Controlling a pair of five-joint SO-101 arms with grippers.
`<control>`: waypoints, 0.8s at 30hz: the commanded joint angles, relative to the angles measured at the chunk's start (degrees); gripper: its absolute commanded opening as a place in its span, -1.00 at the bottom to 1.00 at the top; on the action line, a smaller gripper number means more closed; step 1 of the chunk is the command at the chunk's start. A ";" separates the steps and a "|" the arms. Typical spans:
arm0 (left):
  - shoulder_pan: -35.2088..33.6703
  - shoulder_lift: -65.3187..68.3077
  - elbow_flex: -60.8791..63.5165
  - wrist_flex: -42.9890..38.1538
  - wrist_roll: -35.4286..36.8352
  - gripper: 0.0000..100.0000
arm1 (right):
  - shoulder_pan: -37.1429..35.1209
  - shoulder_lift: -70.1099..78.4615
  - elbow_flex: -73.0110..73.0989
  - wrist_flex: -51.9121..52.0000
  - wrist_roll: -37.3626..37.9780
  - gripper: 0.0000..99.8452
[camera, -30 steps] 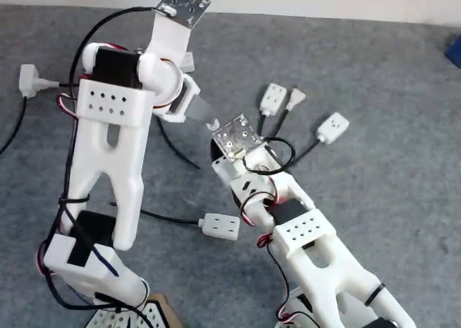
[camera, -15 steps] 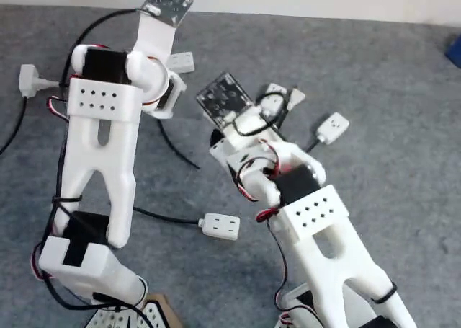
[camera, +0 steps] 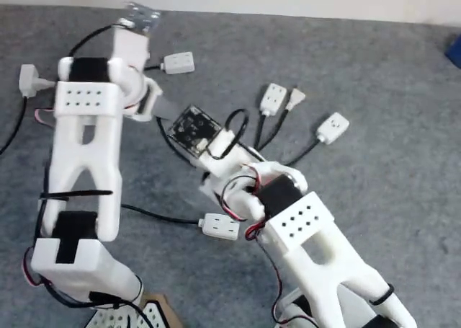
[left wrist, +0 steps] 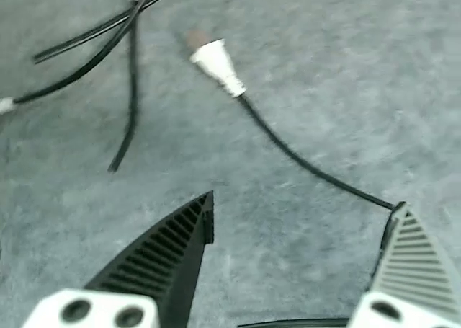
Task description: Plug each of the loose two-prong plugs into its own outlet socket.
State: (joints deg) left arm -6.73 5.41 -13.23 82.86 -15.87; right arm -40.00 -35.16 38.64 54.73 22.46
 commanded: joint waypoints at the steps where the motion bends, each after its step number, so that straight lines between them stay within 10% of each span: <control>1: -1.27 -2.86 -0.75 -0.70 -0.44 -0.26 | 1.80 -2.07 0.75 -2.07 -1.14 -0.98; 24: 9.89 -2.86 18.07 -3.16 -0.26 -0.26 | 2.15 -1.54 1.10 -7.96 -10.29 -0.98</control>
State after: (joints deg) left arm 1.71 5.32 4.88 80.31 -15.69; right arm -38.42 -35.16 40.04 47.87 12.97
